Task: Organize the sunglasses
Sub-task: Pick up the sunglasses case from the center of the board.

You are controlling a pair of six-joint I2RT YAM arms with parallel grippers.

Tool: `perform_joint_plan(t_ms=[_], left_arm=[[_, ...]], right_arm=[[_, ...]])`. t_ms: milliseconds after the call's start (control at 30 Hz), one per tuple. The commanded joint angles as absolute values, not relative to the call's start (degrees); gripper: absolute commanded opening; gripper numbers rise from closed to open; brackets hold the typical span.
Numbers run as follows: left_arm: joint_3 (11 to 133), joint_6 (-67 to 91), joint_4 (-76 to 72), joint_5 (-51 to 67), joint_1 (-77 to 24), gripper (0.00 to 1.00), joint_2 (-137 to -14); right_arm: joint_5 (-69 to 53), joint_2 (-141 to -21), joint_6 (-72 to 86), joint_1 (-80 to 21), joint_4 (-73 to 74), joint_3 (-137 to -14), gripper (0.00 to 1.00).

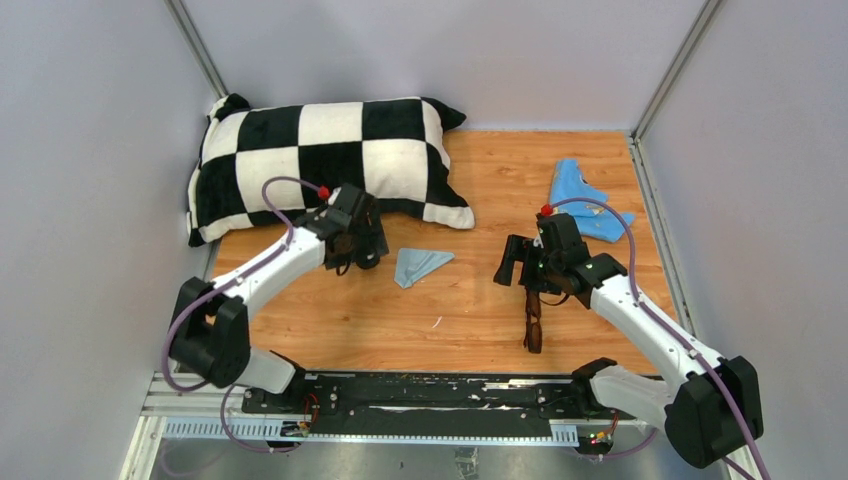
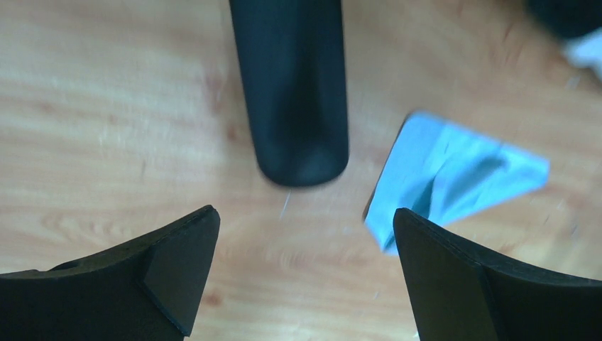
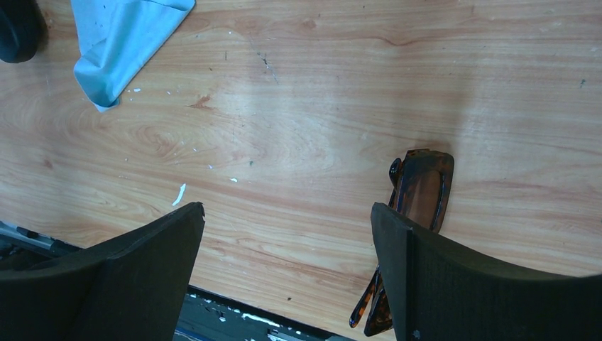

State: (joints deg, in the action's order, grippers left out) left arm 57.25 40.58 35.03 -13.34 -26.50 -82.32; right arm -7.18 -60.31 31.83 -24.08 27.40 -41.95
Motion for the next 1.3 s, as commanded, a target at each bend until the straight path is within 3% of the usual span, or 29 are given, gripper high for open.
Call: perform_joint_plan(t_ms=[0, 233, 533, 667, 967, 1267], left_arm=[[65.61, 37.75, 36.05, -16.62, -23.28, 1.0, -92.43], [74.33, 36.08, 36.5, -16.58, -19.1, 0.99, -102.61], [69.54, 36.11, 29.64, -11.53, -18.81, 0.89, -106.17], [68.5, 34.35, 28.36, -10.17, -19.3, 0.86, -106.36], [67.46, 34.16, 28.95, -11.66, -19.61, 0.64, -104.09], [64.5, 34.37, 29.97, -11.43, -21.02, 0.63, -99.1]], right_arm=[[-7.73, -58.56, 31.6, -23.71, 28.7, -43.01, 0.94], [-5.9, -54.57, 31.63, -23.69, 31.0, -40.92, 0.94], [-6.26, -54.5, 31.9, -23.71, 31.11, -41.24, 0.93], [-6.03, -55.11, 31.45, -23.7, 31.11, -41.4, 0.93], [-6.85, -57.16, 31.59, -23.73, 30.72, -42.36, 0.93], [-6.94, -55.93, 31.53, -23.68, 30.72, -41.43, 0.93]])
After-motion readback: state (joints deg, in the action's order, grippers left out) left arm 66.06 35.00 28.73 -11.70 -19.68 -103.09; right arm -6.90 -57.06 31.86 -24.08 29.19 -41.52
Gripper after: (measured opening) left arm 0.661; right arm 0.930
